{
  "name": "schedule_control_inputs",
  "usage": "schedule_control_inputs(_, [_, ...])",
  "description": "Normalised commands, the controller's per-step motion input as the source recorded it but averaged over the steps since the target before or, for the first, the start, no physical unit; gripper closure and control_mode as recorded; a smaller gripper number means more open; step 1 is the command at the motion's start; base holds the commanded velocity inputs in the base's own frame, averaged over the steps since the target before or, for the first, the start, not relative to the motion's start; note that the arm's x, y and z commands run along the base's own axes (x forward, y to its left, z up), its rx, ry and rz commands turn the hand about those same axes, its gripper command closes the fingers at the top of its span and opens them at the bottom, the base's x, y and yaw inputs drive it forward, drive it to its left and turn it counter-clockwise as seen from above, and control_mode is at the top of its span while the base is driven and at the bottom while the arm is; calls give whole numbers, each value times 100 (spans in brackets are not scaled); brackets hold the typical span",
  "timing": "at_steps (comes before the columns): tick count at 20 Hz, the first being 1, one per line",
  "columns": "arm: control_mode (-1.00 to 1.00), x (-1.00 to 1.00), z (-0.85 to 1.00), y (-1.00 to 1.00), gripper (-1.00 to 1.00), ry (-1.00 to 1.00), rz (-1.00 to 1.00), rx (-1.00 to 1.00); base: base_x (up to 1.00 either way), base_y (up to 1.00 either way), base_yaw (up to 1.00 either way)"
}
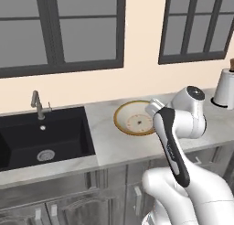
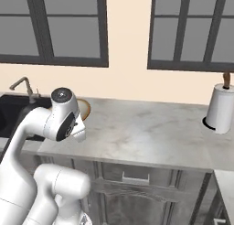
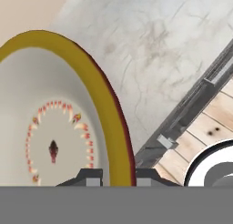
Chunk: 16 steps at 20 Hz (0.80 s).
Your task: Pick the cup and bowl from the counter and place them on the counter next to the sink.
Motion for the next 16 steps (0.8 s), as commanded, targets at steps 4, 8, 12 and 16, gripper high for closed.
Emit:
schedule_control_inputs(4, [100,0,0,0,100,0,0,0,49,50,-2])
schedule_control_inputs(8, [100,0,0,0,100,0,0,0,64,76,-10])
schedule_control_inputs(12, [100,0,0,0,100,0,0,0,30,42,-7])
schedule_control_inputs(16, [100,0,0,0,100,0,0,0,0,0,0])
